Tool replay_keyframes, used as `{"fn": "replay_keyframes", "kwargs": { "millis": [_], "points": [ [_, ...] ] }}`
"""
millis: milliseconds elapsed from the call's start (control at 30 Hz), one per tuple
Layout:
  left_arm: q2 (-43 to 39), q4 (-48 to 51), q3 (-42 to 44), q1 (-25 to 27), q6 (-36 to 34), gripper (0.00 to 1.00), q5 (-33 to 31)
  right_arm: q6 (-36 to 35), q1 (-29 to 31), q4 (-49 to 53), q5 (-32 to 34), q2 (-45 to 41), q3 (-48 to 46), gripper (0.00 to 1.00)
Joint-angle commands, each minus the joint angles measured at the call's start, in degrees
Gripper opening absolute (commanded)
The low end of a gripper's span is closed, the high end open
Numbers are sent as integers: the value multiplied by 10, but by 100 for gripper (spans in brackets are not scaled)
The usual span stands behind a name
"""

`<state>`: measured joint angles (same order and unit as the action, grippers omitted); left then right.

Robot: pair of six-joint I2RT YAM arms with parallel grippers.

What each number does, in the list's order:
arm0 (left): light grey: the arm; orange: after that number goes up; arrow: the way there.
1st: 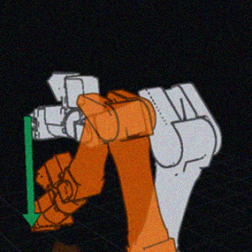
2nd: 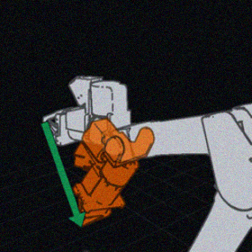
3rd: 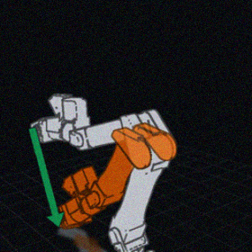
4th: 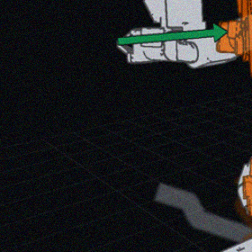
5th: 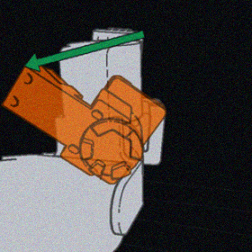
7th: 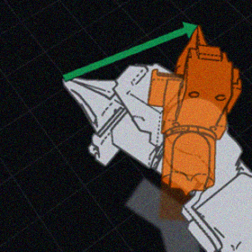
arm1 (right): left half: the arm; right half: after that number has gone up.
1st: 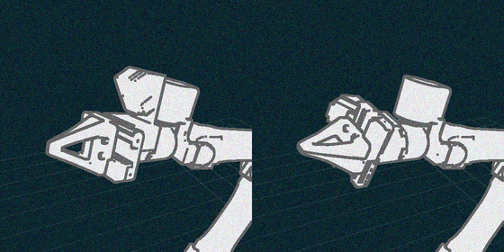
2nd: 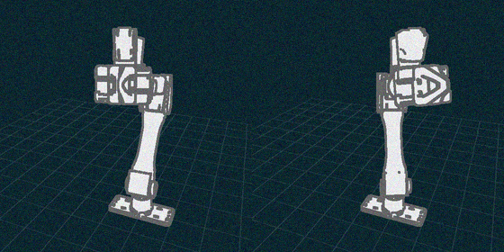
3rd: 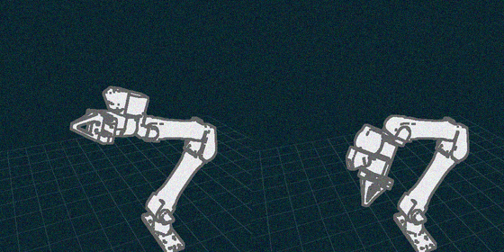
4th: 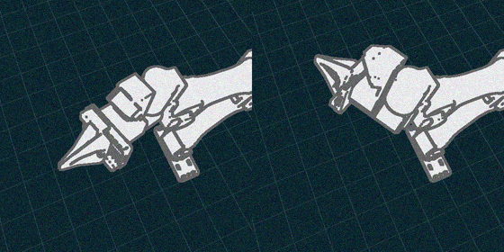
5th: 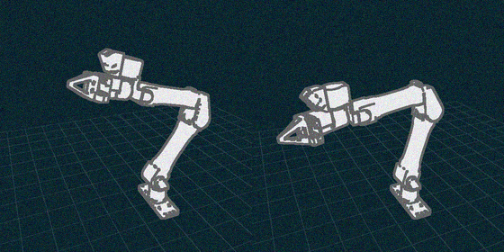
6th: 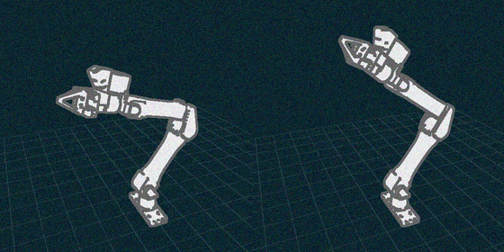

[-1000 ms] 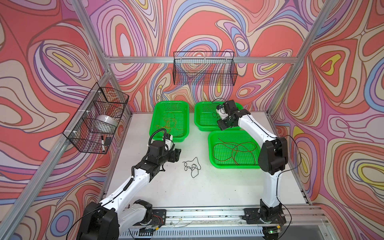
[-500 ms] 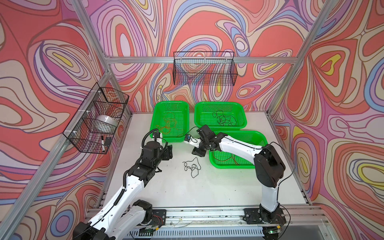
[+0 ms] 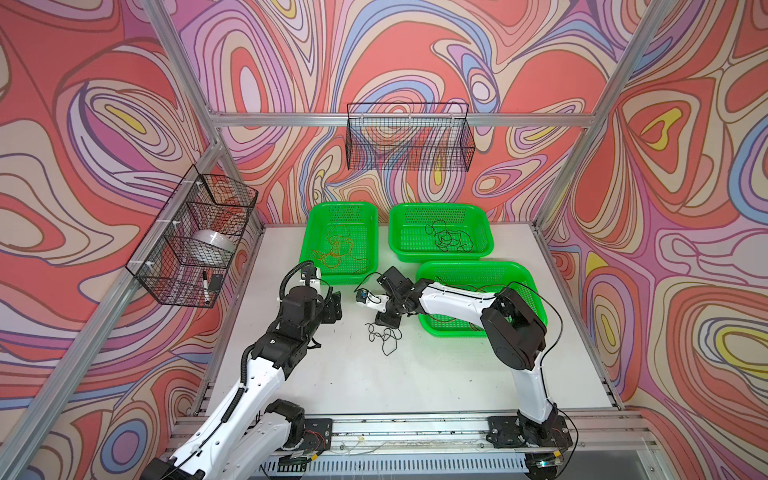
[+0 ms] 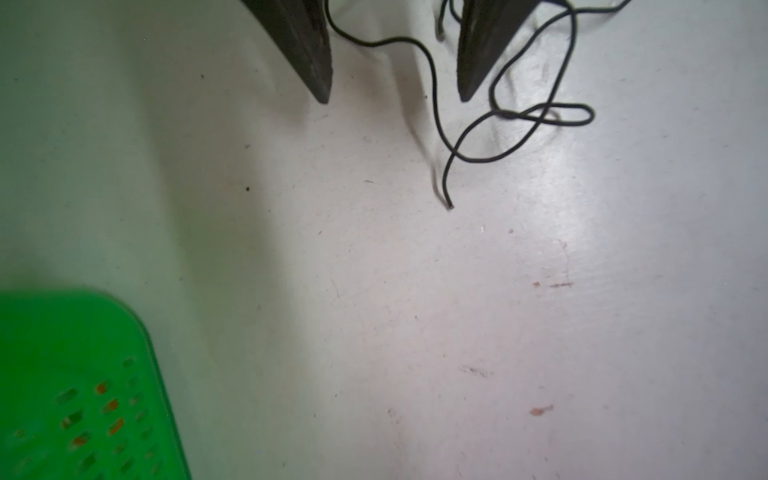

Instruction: Untangle the cables

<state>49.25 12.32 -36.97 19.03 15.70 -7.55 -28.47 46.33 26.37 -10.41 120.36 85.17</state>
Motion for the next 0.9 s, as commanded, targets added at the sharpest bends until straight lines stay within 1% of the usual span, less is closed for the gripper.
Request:
{"fn": "replay_keyframes", "kwargs": {
  "millis": [0,100,167,267,300,333,400,500,600,767,867],
  "points": [
    [-5,16,4,-3,1,79,2,-3,5,-4,21,16,-3,49],
    [-7,16,6,-3,1,79,2,2,5,-14,12,10,-17,48],
    [-7,14,6,-3,2,79,4,6,6,-29,26,13,-24,43],
    [-5,10,6,-4,0,78,14,16,7,-35,57,20,-12,18],
    [-5,9,5,-4,-1,78,17,19,7,-37,65,13,-8,11],
    [-6,6,6,-4,-3,78,21,20,7,-45,68,0,-11,6],
    [-8,-6,9,-2,-12,78,33,23,7,-77,72,-38,-30,1],
    [-16,-38,19,-3,-30,79,60,29,7,-116,69,-97,-52,0],
    [-22,-71,29,-3,-48,80,96,32,8,-121,63,-137,-46,0],
    [-27,-125,48,-2,-69,82,155,43,7,-114,68,-176,-26,0],
    [-28,-175,65,0,-73,83,195,51,7,-112,67,-185,-12,0]
  ]
}}
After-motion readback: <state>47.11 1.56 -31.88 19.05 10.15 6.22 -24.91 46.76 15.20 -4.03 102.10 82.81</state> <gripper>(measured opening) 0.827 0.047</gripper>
